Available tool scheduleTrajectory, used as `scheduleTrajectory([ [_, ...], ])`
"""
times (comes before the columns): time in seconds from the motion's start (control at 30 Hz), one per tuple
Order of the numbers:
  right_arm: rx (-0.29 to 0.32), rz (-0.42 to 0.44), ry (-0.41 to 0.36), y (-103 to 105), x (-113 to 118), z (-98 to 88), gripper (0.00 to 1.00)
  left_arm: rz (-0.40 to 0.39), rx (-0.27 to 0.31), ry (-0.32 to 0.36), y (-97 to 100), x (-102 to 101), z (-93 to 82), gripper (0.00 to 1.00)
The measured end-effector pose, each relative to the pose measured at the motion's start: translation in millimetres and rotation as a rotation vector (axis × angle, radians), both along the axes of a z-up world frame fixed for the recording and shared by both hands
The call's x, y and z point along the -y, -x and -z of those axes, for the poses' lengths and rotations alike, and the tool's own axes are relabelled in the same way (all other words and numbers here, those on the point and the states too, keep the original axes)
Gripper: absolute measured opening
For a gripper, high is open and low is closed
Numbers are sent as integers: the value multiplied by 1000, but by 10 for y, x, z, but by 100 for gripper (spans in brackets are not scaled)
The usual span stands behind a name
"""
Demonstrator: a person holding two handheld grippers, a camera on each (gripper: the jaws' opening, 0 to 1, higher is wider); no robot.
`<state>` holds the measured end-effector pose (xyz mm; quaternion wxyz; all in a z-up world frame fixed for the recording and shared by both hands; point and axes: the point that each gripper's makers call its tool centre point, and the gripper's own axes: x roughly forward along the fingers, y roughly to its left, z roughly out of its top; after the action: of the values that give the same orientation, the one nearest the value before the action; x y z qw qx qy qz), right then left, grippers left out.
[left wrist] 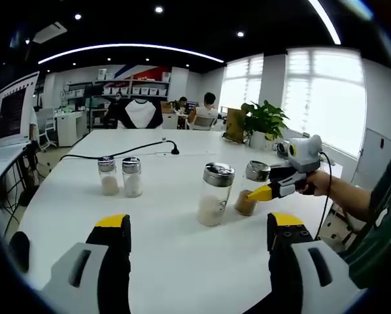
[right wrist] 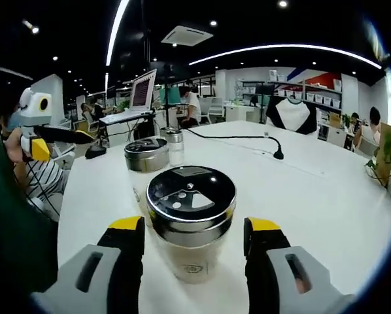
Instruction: Rotate the seasoning bottle until the label or dispensing opening points toward the visible target arrow and the bottle remains upright within the marked orientation range
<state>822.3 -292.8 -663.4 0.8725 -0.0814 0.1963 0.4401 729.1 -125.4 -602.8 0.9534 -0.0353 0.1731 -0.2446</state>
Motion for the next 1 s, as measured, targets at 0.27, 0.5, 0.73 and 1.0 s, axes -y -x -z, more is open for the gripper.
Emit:
scheduleTrajectory([
  [0.27, -22, -33, -27, 12, -47, 5, 53, 0, -6, 2, 4, 0, 17, 91],
  [0.5, -21, -57, -27, 38, -81, 24, 43, -3, -6, 2, -18, -27, 27, 90],
  [0.73, -14, -61, -27, 33, -83, 24, 43, -4, -8, 10, -33, -28, 35, 90],
  [1.0, -8, -55, -27, 28, -82, 23, 43, -8, -13, 13, -33, -39, 51, 90],
])
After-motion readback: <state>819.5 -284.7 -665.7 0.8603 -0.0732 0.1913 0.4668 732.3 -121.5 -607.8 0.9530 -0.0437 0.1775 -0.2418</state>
